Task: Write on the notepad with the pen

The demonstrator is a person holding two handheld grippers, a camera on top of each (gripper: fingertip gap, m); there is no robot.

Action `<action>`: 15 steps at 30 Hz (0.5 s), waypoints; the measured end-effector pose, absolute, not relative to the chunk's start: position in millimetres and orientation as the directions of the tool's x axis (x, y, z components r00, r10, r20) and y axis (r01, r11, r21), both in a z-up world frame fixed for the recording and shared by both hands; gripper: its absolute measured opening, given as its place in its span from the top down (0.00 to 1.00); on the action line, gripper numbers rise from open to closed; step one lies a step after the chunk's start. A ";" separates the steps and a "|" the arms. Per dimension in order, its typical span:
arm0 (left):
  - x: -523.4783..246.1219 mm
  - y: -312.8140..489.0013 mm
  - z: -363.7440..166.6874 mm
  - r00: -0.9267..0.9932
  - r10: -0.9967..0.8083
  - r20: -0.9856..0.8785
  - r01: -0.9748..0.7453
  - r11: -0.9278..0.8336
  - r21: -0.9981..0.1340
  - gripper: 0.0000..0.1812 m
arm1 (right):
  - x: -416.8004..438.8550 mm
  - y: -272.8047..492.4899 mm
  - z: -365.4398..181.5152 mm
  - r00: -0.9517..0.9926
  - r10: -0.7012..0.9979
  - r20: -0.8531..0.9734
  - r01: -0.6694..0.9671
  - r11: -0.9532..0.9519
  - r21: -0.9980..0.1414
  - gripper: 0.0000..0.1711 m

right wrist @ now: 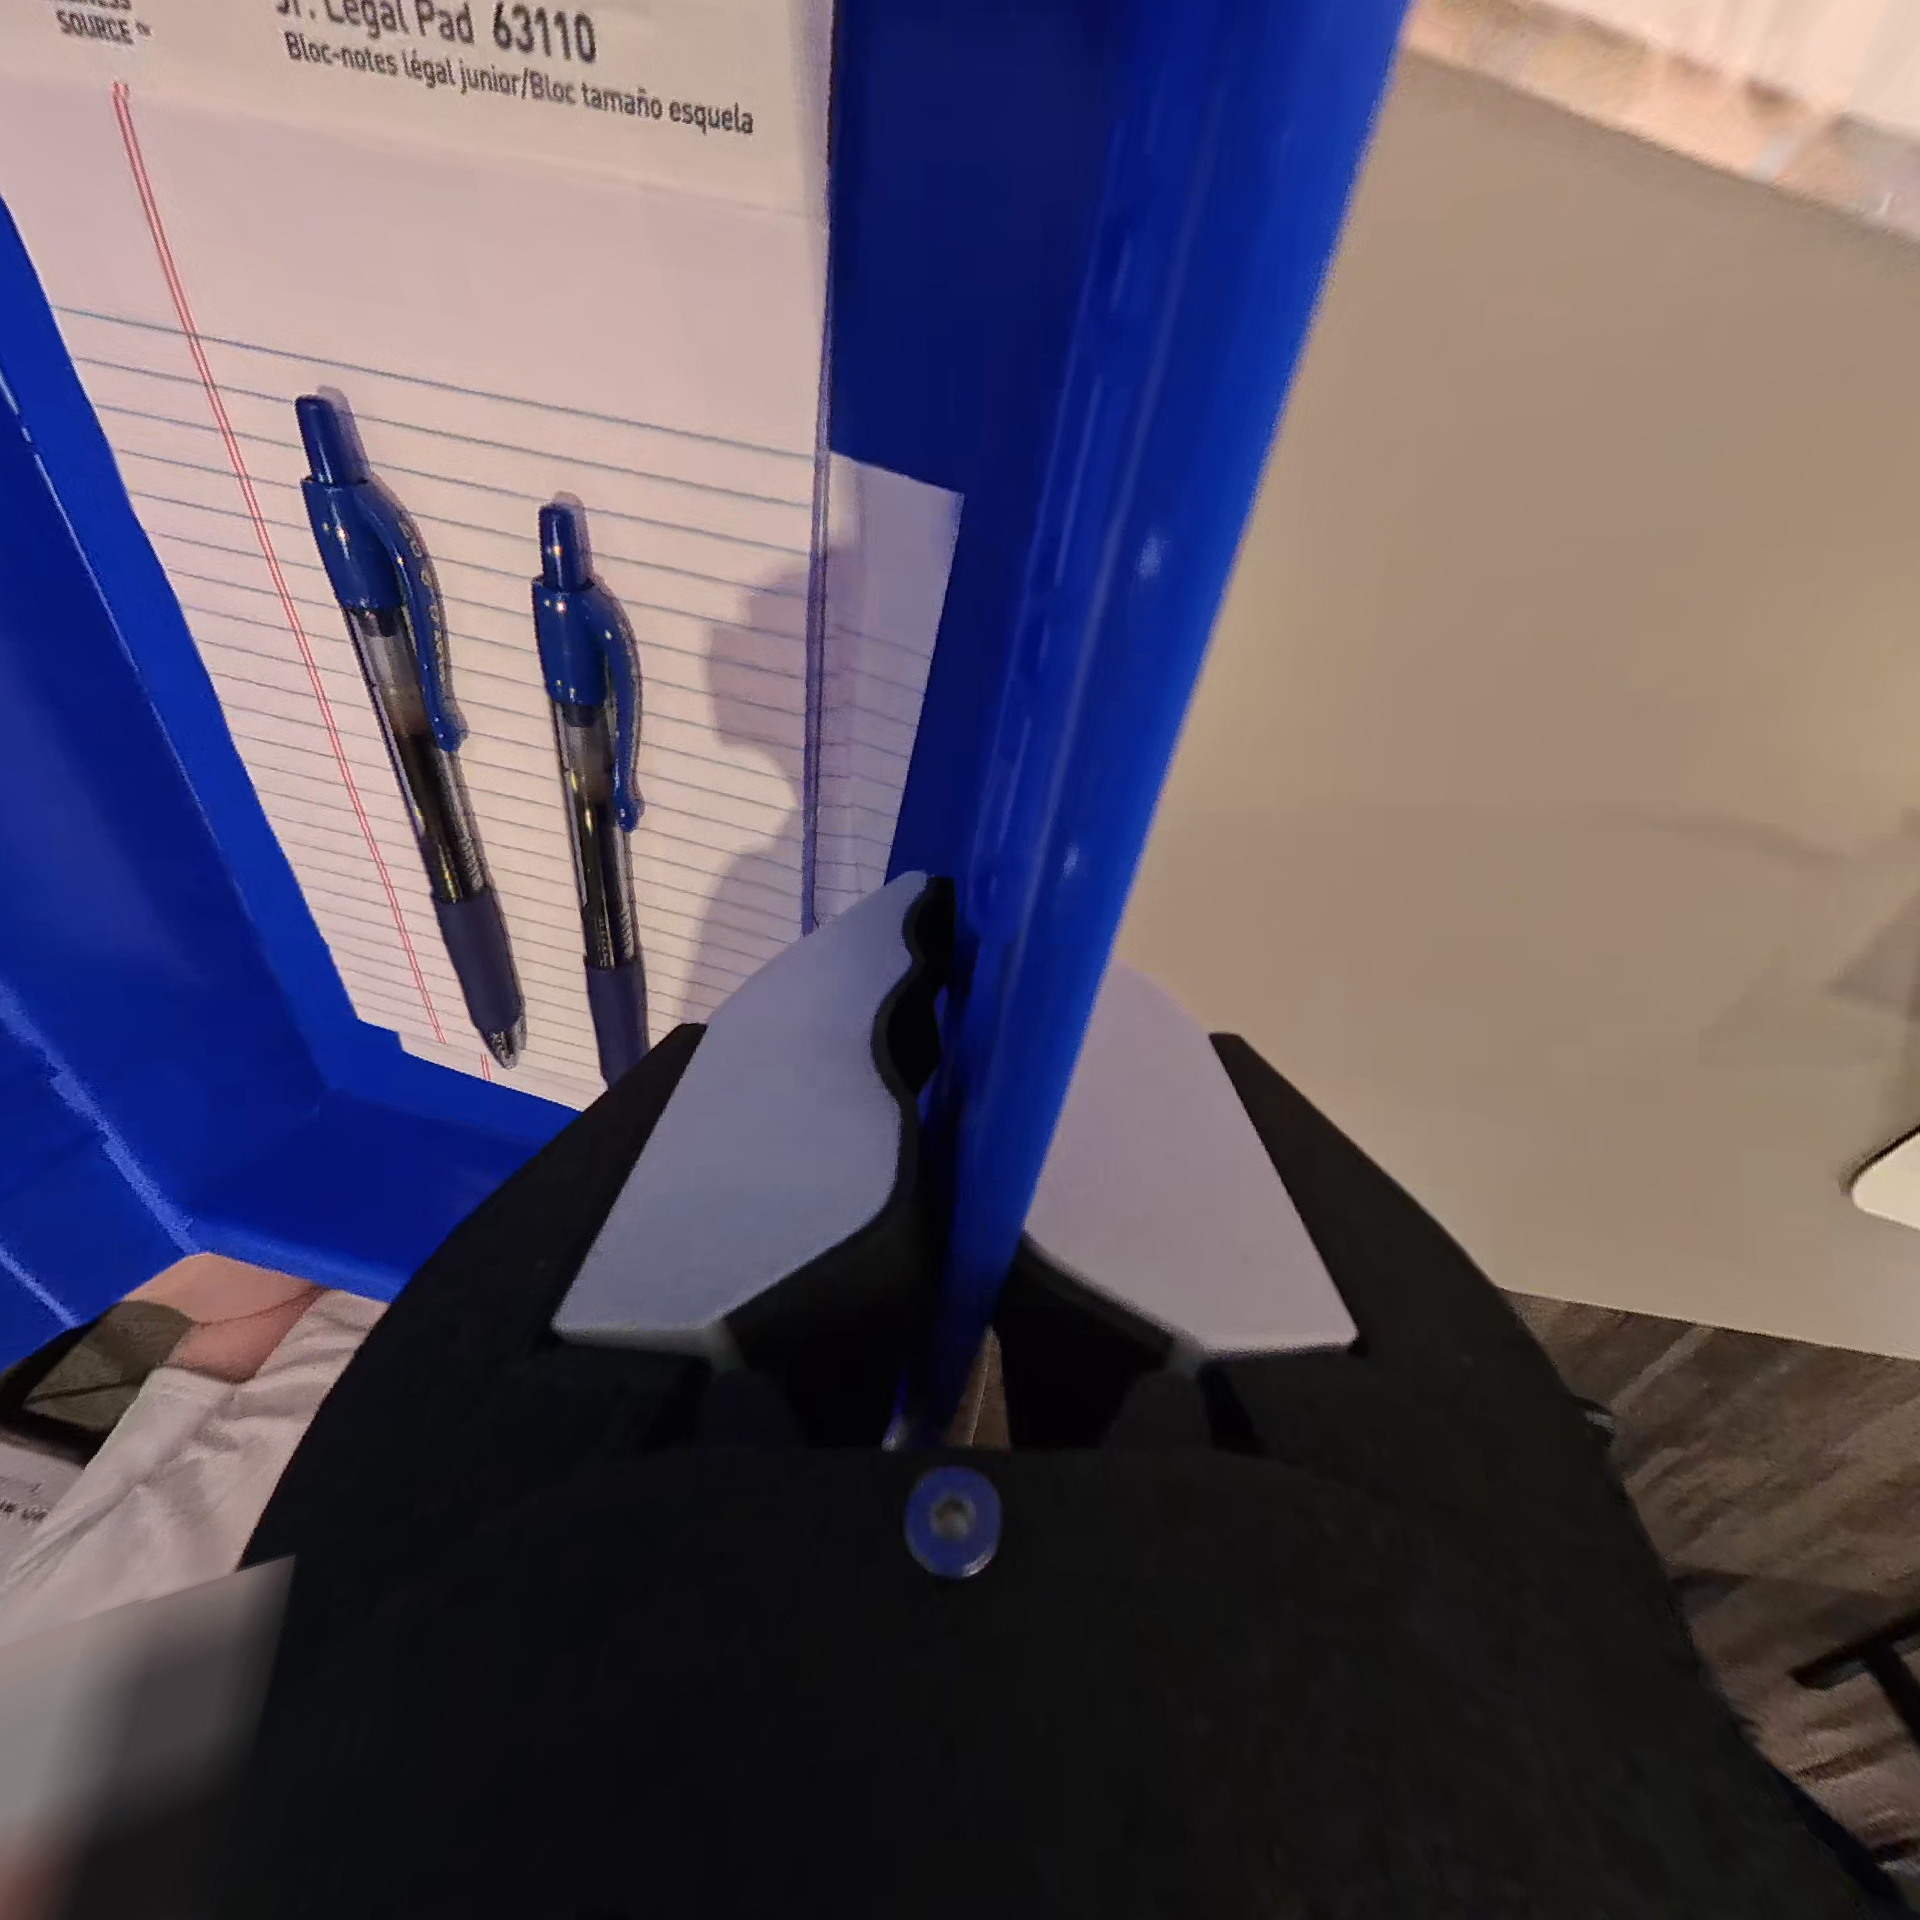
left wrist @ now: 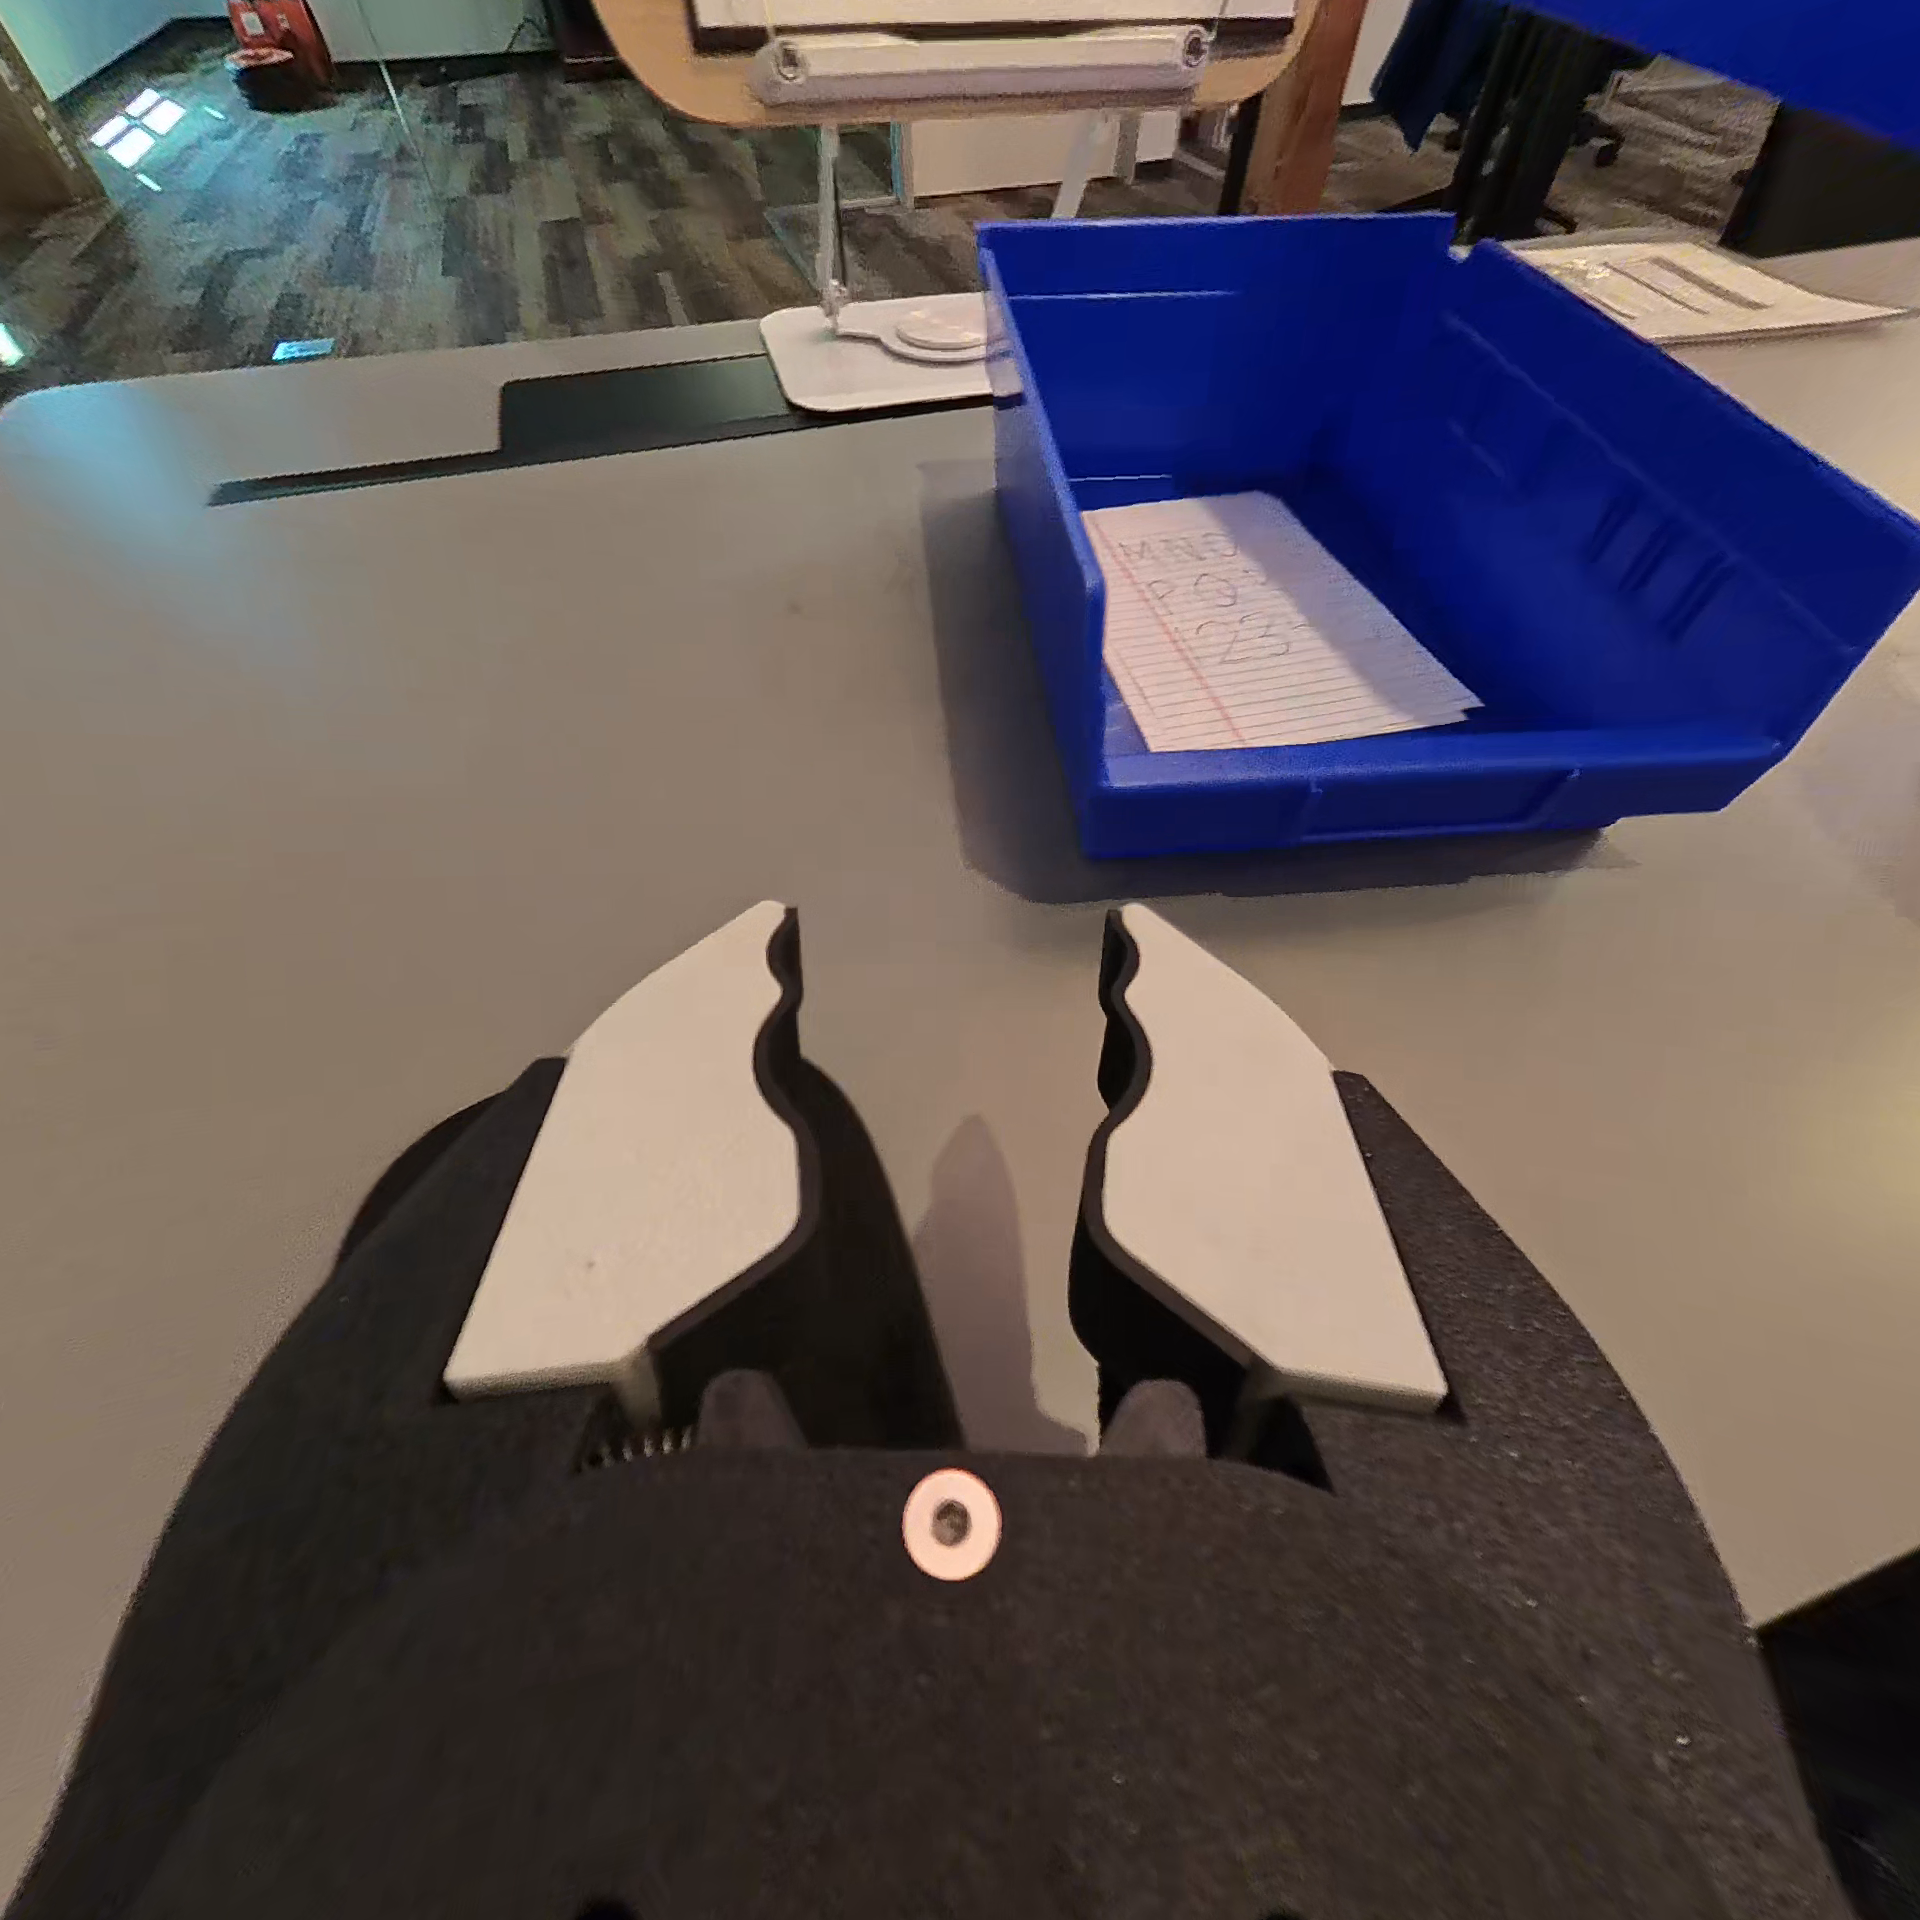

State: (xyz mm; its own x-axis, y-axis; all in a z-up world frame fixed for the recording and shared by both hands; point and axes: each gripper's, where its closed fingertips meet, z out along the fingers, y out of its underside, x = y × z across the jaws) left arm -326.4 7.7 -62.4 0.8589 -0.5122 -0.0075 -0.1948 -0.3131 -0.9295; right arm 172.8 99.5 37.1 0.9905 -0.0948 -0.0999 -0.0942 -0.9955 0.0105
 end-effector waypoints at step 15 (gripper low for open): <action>-458.4 -15.9 -49.2 0.963 -0.267 -0.043 -0.148 -0.386 -0.911 0.71 | -221.1 230.5 19.4 0.878 0.412 -0.243 0.428 -0.904 0.012 0.97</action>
